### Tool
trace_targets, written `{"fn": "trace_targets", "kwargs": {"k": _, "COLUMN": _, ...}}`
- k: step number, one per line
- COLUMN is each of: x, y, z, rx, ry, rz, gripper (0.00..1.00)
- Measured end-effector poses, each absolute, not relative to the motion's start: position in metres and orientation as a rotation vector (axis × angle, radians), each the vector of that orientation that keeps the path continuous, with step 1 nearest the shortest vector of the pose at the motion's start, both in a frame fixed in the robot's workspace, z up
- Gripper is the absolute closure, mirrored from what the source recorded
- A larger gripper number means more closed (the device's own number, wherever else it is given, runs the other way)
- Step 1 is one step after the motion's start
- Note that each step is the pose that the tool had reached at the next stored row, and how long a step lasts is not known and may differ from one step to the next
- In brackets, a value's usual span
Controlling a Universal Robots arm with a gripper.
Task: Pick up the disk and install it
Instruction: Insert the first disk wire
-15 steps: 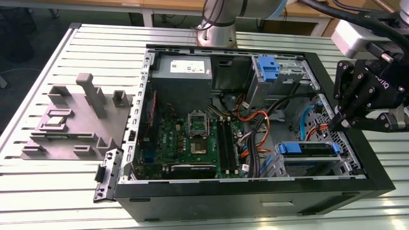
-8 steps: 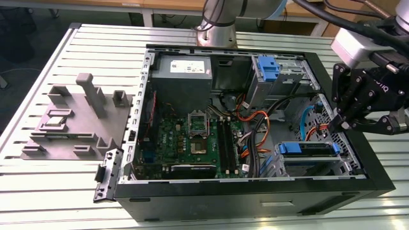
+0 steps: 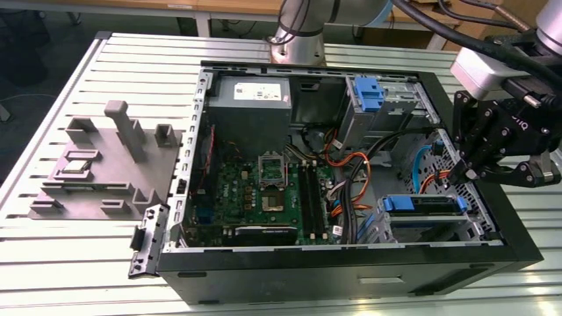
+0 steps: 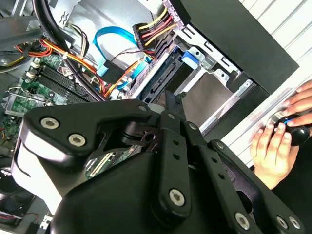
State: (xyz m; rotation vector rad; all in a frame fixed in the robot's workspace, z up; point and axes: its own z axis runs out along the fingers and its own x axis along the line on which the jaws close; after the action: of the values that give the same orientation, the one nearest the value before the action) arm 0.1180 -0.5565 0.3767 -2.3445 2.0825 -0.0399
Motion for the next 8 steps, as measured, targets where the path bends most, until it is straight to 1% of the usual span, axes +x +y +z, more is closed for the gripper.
{"fn": "trace_targets", "kwargs": {"k": 8, "x": 0.1180, "y": -0.5564, "z": 0.3758, "rx": -2.346, "ry": 2.080, "rz": -0.040, "gripper": 0.90}}
